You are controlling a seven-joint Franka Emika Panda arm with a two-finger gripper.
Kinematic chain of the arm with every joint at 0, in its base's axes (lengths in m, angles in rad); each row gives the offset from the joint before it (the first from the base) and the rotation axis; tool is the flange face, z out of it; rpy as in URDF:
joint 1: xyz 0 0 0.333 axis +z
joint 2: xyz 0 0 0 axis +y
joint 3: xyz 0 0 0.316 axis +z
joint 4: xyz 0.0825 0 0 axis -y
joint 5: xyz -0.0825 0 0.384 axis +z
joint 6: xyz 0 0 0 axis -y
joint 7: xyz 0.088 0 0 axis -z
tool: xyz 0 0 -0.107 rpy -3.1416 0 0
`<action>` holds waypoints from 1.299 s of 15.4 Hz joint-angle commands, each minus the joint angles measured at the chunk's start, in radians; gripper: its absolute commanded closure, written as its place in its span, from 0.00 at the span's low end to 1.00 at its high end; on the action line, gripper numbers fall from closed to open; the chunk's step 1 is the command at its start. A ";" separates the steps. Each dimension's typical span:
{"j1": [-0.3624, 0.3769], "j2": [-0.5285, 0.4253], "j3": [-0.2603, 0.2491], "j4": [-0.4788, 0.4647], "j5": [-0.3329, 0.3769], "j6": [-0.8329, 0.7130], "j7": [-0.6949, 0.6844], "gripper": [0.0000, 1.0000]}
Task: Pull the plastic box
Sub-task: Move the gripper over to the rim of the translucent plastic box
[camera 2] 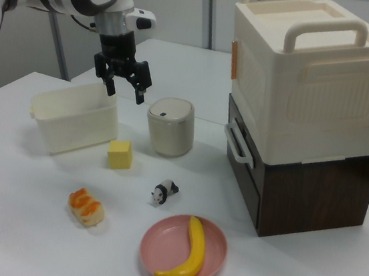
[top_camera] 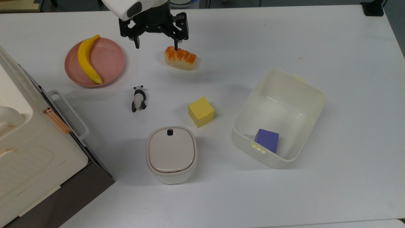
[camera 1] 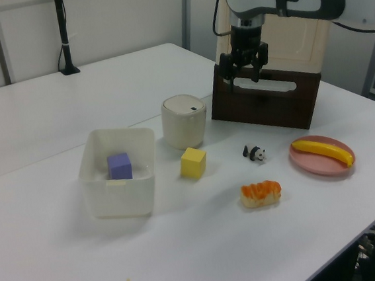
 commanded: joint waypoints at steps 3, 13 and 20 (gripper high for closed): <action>0.115 -0.012 -0.012 -0.023 0.034 0.102 -0.036 0.00; 0.226 0.149 -0.006 0.017 0.143 0.317 -0.419 0.00; 0.318 0.228 0.002 0.029 0.147 0.402 -0.484 0.00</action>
